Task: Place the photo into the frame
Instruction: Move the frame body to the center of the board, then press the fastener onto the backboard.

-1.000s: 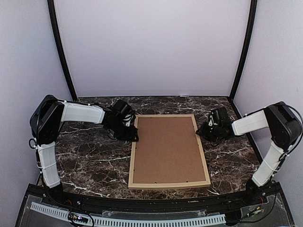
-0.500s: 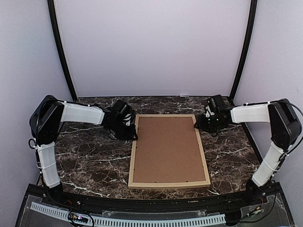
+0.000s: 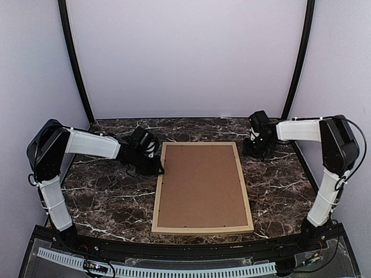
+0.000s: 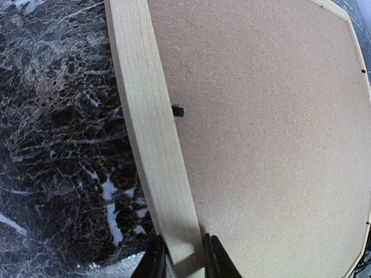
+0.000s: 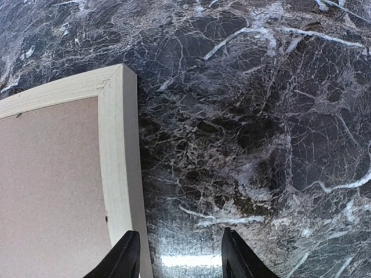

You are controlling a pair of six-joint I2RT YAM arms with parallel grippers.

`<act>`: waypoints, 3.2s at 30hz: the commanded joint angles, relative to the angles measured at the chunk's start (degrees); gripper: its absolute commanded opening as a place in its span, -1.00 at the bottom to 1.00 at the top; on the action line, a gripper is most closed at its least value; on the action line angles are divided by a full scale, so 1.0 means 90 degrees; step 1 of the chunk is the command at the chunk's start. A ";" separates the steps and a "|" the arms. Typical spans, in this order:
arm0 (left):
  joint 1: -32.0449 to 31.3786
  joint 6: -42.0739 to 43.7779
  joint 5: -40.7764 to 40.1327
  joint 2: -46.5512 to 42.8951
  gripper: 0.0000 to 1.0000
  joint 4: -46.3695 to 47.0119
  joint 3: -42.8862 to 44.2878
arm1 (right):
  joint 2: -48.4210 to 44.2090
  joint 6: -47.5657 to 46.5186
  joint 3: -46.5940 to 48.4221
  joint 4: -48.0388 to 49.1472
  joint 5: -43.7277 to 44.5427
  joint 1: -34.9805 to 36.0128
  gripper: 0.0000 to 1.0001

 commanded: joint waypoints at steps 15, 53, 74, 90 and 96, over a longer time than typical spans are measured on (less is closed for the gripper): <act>-0.0050 0.0074 0.0091 -0.0249 -0.80 -0.0414 -0.0419 | 0.0926 -0.0617 0.1138 -0.0687 -0.0056 0.0203 -0.05; -0.0059 0.0126 0.0107 -0.0071 -0.81 -0.0415 -0.0367 | 0.0897 -0.0657 0.1263 -0.1219 0.0265 0.0541 -0.10; -0.0076 0.0103 0.0156 -0.0012 -0.81 -0.0358 -0.0356 | 0.1091 -0.0514 0.1366 -0.1127 -0.0006 0.0939 -0.11; -0.0200 0.0017 0.0167 0.0064 -0.83 -0.0311 -0.0337 | 0.1316 -0.0315 0.1338 -0.0959 -0.0228 0.1282 -0.12; -0.0211 0.0024 0.0164 0.0072 -0.83 -0.0318 -0.0320 | 0.1342 -0.0219 0.1145 -0.0825 -0.0294 0.1335 -0.12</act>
